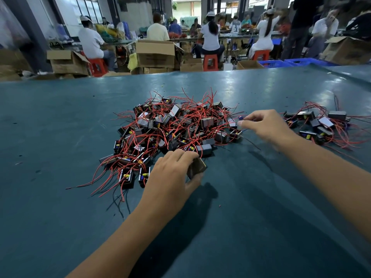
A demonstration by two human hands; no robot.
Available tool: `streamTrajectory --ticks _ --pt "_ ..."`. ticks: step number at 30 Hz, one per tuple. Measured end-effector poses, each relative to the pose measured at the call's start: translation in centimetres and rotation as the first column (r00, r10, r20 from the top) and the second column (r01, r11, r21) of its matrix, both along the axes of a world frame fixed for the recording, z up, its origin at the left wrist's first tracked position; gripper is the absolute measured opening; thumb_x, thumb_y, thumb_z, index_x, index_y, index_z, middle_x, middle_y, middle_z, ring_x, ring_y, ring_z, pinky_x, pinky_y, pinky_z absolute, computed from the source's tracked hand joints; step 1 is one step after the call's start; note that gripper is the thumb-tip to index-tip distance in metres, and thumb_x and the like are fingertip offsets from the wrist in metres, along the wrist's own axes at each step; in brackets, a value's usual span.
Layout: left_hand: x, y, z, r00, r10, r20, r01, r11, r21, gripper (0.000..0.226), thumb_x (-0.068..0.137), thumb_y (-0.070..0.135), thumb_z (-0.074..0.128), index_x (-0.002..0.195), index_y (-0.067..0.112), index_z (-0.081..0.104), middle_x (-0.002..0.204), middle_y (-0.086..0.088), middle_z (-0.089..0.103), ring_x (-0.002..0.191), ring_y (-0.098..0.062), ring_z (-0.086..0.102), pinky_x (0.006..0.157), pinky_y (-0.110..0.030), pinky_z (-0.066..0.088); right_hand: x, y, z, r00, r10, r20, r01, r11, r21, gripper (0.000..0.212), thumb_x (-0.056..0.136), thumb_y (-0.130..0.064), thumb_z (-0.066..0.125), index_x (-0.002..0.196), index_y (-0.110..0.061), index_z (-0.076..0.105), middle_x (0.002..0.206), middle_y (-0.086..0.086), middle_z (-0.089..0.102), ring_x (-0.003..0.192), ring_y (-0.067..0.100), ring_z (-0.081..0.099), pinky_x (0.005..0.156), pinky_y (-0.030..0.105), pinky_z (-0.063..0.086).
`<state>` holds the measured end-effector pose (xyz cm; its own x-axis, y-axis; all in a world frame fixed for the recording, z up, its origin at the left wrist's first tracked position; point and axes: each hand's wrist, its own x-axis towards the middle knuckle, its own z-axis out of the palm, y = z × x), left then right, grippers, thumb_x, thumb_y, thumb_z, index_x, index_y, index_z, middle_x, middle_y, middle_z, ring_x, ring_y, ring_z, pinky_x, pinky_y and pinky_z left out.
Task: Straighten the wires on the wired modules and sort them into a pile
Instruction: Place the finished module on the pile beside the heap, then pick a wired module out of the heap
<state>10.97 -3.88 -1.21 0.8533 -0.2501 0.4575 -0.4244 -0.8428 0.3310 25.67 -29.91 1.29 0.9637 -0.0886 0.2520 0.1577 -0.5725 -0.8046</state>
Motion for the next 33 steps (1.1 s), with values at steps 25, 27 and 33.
streamTrajectory --ticks 25,27,33 --pt "0.1 -0.2 0.6 0.832 -0.486 -0.268 -0.025 0.45 -0.893 0.034 0.077 -0.002 0.078 0.106 0.003 0.061 0.094 -0.007 0.076 0.084 -0.012 0.07 0.077 -0.022 0.056 -11.6 2.0 4.5 0.911 0.353 0.214 -0.381 0.918 0.108 0.007 0.087 -0.026 0.07 0.091 -0.021 0.073 0.079 -0.006 0.075 0.062 0.0 0.058 0.06 0.011 0.045" --pt "0.0 -0.3 0.7 0.825 -0.504 -0.255 -0.007 0.442 -0.897 0.036 0.076 0.001 0.079 0.107 0.004 0.062 0.099 -0.011 0.076 0.09 -0.017 0.07 0.084 -0.027 0.057 -13.2 2.9 3.1 0.893 0.395 0.216 -0.38 0.919 -0.109 0.013 0.084 -0.033 0.069 0.093 -0.025 0.073 0.082 -0.01 0.073 0.067 0.007 0.06 0.064 0.022 0.049" --pt "-0.4 -0.7 0.7 0.807 -0.534 -0.253 0.06 0.5 -0.864 0.036 0.073 0.015 0.079 0.108 0.015 0.07 0.101 -0.008 0.077 0.098 -0.024 0.073 0.086 -0.026 0.057 -14.9 3.7 0.4 0.859 0.42 0.291 -0.367 0.904 -0.221 0.012 0.085 -0.021 0.074 0.096 -0.021 0.069 0.086 -0.021 0.073 0.083 -0.009 0.067 0.072 0.004 0.041"
